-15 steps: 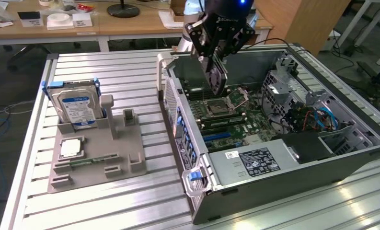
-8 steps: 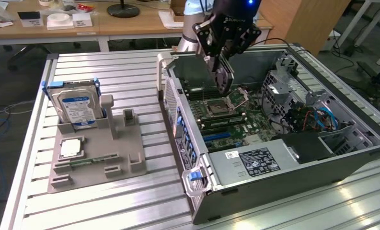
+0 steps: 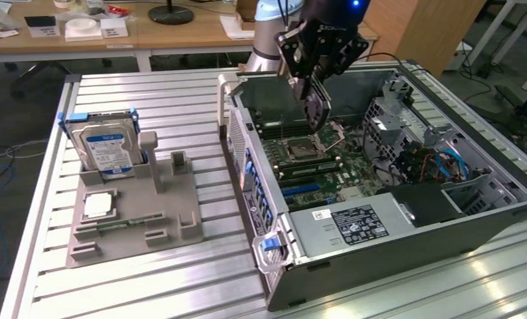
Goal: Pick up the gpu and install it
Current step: 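Pick up the gpu and move the gpu toward the slot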
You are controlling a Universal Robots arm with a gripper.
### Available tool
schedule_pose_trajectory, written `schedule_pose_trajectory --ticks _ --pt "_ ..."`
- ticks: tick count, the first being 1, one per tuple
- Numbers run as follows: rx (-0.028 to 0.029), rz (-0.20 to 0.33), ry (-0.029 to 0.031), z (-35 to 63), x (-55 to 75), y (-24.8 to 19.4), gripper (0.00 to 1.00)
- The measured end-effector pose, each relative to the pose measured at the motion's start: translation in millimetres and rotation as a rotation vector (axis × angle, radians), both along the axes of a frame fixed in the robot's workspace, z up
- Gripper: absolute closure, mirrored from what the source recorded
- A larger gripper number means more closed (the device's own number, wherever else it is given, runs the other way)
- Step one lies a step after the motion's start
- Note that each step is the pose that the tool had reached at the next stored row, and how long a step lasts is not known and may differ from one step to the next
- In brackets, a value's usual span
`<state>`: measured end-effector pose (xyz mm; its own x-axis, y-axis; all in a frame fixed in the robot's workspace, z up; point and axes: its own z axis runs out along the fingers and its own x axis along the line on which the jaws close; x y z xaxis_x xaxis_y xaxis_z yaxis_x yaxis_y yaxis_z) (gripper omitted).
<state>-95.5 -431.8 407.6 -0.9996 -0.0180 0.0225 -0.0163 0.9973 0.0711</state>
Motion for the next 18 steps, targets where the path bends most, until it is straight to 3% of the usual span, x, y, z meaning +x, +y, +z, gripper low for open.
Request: schedule_pose_trajectory --ticks 18 --pt "-0.0001 0.000 0.0000 -0.8 17.8 0.0 0.72"
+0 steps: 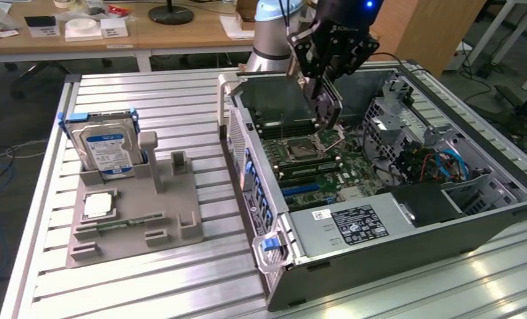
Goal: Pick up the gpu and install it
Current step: 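Pick up the gpu and move the gpu toward the slot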
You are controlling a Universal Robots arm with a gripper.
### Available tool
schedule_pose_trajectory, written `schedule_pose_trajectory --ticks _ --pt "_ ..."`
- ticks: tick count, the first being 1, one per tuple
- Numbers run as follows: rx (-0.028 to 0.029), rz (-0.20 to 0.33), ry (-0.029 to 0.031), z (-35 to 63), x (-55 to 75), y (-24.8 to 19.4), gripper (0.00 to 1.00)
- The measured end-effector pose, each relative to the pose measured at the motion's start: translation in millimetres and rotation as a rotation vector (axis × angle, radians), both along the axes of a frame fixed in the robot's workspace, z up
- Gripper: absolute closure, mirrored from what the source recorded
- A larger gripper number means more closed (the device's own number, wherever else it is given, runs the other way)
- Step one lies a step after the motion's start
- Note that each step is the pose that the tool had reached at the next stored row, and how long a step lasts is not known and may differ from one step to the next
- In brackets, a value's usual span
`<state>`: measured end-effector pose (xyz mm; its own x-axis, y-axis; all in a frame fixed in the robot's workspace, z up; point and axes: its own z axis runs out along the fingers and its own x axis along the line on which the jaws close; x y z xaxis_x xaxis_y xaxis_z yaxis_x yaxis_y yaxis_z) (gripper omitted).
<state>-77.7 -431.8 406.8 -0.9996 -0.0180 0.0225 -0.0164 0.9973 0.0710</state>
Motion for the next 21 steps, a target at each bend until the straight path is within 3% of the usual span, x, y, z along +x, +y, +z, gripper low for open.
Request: schedule_pose_trajectory --ticks 21 --pt "0.0000 0.000 0.0000 -0.4 10.2 0.0 0.72"
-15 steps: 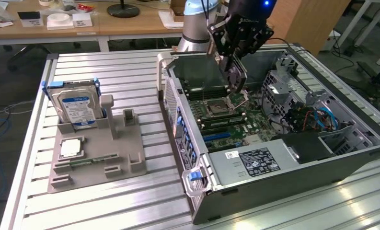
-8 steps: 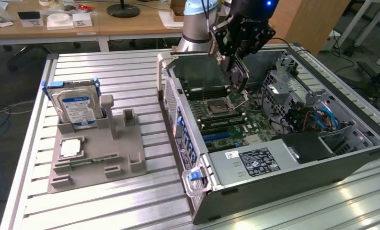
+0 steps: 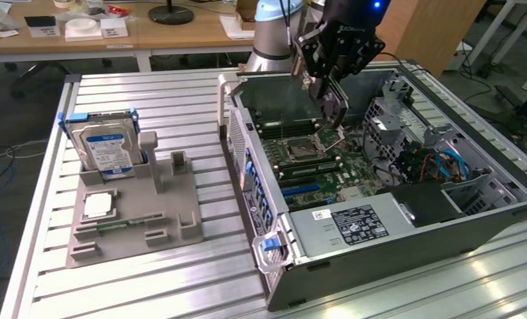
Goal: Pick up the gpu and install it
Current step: 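Pick up the gpu and move the gpu toward the slot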
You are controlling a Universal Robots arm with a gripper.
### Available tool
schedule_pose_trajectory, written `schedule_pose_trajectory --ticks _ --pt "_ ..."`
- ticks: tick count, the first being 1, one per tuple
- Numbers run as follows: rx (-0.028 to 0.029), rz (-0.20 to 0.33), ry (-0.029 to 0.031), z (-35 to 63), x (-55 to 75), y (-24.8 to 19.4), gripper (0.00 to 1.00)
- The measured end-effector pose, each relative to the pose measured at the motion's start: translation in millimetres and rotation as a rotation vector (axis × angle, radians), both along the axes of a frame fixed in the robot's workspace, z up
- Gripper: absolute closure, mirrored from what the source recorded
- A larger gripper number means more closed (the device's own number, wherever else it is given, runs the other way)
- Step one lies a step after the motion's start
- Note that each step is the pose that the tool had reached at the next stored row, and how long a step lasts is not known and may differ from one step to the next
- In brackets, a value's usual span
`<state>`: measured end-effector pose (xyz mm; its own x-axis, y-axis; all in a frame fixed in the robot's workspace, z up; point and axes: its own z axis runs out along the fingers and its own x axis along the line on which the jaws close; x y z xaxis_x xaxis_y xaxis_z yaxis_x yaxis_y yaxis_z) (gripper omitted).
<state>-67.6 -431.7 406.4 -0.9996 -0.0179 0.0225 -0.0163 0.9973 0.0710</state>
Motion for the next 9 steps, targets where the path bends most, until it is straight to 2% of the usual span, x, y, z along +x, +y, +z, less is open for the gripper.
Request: schedule_pose_trajectory --ticks 9 --pt "0.0001 0.000 0.0000 -0.4 6.1 0.0 0.72"
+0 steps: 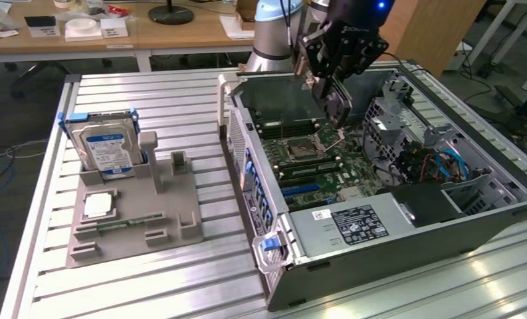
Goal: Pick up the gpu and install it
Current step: 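Pick up the gpu and move the gpu toward the slot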
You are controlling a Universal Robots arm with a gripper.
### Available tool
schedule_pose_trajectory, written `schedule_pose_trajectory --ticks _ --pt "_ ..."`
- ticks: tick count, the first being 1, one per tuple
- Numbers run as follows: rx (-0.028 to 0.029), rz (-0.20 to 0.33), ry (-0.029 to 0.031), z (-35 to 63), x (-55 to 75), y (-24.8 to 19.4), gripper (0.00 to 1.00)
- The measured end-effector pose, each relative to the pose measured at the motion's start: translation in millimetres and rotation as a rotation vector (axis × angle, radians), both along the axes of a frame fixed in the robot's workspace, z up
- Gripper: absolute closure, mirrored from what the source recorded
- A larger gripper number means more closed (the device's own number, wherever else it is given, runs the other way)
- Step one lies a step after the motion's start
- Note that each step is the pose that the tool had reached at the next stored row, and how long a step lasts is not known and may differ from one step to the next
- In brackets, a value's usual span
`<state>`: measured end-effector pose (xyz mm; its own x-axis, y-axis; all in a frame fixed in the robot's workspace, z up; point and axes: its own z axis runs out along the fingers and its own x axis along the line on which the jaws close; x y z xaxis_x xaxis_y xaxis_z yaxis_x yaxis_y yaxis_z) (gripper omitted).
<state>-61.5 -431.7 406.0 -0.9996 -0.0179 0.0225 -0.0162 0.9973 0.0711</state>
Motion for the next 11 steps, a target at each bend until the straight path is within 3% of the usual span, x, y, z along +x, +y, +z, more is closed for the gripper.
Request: schedule_pose_trajectory --ticks 11 --pt "-0.0001 0.000 0.0000 -0.5 7.0 0.0 0.72"
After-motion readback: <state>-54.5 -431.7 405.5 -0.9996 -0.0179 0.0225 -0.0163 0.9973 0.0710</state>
